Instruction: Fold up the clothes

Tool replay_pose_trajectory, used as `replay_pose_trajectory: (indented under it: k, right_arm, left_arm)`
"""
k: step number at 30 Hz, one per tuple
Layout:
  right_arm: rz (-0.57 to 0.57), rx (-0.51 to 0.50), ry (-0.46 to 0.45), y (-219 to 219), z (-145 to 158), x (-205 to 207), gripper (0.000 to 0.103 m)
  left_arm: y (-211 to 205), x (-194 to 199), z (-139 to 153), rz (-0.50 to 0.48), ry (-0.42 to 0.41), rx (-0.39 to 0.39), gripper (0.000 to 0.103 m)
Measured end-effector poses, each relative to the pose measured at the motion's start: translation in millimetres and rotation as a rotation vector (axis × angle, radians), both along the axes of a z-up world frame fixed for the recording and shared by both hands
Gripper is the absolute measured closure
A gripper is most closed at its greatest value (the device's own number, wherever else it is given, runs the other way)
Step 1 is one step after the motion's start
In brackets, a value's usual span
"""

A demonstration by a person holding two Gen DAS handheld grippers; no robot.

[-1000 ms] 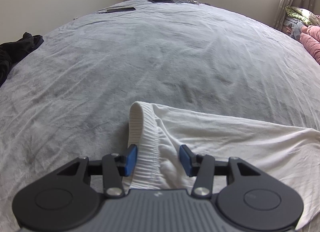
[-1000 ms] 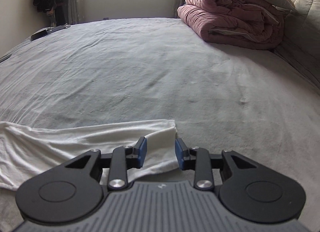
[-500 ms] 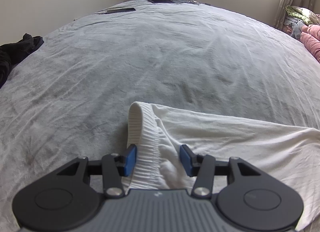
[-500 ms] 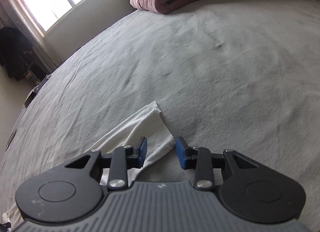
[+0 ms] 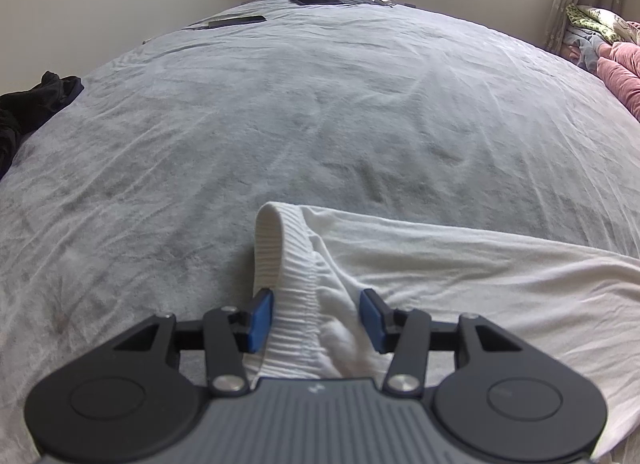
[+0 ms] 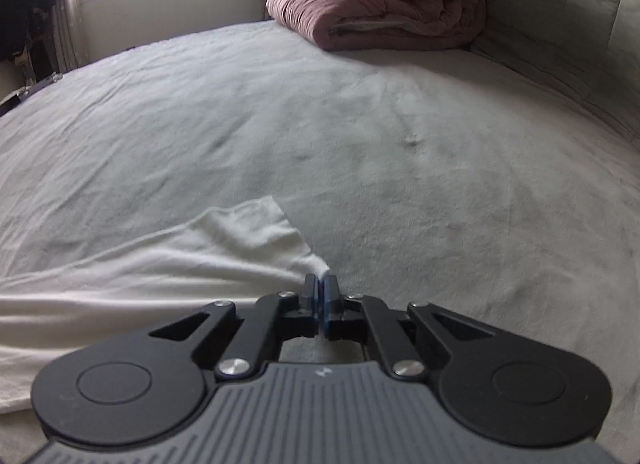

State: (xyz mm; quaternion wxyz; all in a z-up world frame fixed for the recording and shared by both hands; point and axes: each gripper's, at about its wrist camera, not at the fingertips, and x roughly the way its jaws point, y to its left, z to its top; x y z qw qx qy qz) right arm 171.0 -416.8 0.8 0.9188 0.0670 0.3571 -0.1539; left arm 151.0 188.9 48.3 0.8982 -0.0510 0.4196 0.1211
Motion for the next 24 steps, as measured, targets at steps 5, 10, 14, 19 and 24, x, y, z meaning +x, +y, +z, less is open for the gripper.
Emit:
replay_pose_trajectory:
  k: [5,10,14,19,24]
  right_arm:
    - [0.009,0.006,-0.038,-11,18,4,0.070]
    - [0.121,-0.047,-0.035,-6,29,35,0.063]
    - [0.149,-0.039,-0.007,-5,19,58,0.063]
    - [0.225,-0.035,0.013,5,6,69,0.075]
    - [0.338,-0.168,0.025,27,9,68,0.099]
  left_arm:
    - [0,1,0,0.000,0.001,-0.001,0.053]
    - [0,1,-1,0.001,-0.002,0.003,0.053]
    - [1,1,-1,0.004,-0.007,0.004,0.053]
    - [0,2,-2,0.000,-0.009,0.014,0.053]
    - [-1,3,-3,0.001,-0.011,0.020,0.052]
